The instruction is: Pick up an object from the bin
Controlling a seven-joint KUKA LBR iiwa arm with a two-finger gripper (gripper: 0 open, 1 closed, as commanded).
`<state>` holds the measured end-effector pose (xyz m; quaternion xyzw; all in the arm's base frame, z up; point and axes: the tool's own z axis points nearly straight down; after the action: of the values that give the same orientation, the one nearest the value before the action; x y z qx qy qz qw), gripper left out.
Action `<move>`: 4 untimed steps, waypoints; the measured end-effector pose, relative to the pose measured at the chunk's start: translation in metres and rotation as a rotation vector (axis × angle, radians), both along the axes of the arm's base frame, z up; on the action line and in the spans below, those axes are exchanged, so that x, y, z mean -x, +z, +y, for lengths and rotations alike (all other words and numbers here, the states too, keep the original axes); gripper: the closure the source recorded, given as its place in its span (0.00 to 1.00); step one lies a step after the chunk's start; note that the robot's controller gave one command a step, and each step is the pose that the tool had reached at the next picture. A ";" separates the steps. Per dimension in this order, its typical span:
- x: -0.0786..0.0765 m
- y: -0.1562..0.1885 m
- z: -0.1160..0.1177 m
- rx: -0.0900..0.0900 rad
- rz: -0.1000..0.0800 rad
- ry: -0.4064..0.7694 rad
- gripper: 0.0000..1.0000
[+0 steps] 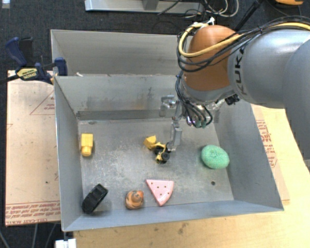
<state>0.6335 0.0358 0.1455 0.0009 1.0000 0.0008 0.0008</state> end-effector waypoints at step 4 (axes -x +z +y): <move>0.013 -0.066 -0.011 0.001 -0.017 0.390 1.00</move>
Offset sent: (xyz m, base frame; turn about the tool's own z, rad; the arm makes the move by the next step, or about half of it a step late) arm -0.0077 -0.0211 -0.0755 -0.2106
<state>0.6206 0.0244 0.0799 -0.1932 0.9811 0.0005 0.0092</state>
